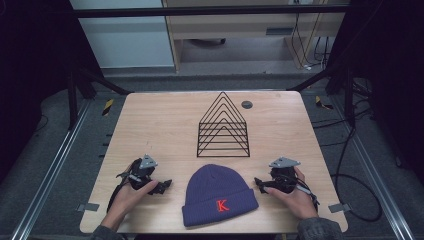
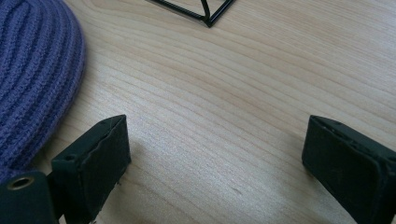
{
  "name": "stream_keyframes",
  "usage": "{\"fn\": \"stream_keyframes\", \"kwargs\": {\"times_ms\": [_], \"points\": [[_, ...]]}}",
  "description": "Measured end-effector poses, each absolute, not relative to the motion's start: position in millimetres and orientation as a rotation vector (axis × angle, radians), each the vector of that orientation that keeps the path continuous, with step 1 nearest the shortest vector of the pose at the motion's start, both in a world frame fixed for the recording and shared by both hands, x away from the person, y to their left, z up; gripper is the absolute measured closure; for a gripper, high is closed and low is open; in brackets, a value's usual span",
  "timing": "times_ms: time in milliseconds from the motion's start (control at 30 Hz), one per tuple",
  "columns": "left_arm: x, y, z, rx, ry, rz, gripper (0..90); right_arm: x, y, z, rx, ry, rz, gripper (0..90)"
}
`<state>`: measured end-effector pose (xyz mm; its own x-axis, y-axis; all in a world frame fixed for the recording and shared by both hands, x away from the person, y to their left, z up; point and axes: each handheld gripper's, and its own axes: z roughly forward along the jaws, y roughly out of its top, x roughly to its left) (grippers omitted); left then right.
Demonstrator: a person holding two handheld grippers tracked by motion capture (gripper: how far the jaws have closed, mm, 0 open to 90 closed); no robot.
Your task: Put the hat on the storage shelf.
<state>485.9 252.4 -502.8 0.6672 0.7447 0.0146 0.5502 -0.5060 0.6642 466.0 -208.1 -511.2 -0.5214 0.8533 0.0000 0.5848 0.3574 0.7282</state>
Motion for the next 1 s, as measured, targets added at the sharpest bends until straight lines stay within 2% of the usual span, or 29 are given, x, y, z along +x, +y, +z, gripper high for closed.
{"fn": "stream_keyframes", "kwargs": {"times_ms": [67, 233, 367, 500, 633, 700, 767, 867, 1000], "points": [[486, 253, -501, 2.239, 1.001, 0.39, 5.6, 466, -208, -511, 1.261, 2.245, 0.971, 7.7], [482, 250, -487, 2.187, 0.979, 0.354, 12.7, 466, -208, -511, 1.262, 2.246, 0.97, 7.6], [480, 238, -473, 2.142, 0.964, 0.297, 13.3, 465, -207, -511, 1.265, 2.246, 0.965, 7.6], [481, 216, -453, 2.199, 0.925, 0.314, 14.7, 464, -207, -511, 1.267, 2.247, 0.966, 7.6], [488, 188, -437, 2.234, 0.89, 0.276, 15.9, 463, -207, -511, 1.268, 2.249, 0.961, 7.6], [492, 177, -435, 2.27, 0.883, 0.268, 17.4, 463, -207, -511, 1.268, 2.249, 0.961, 7.6], [496, 168, -437, 2.289, 0.886, 0.247, 23.9, 463, -207, -511, 1.267, 2.248, 0.961, 7.5], [499, 160, -440, 2.318, 0.883, 0.215, 28.8, 463, -207, -511, 1.268, 2.248, 0.96, 7.4], [501, 143, -447, 2.392, 0.864, 0.204, 31.2, 464, -207, -511, 1.263, 2.25, 0.959, 7.2]]}}
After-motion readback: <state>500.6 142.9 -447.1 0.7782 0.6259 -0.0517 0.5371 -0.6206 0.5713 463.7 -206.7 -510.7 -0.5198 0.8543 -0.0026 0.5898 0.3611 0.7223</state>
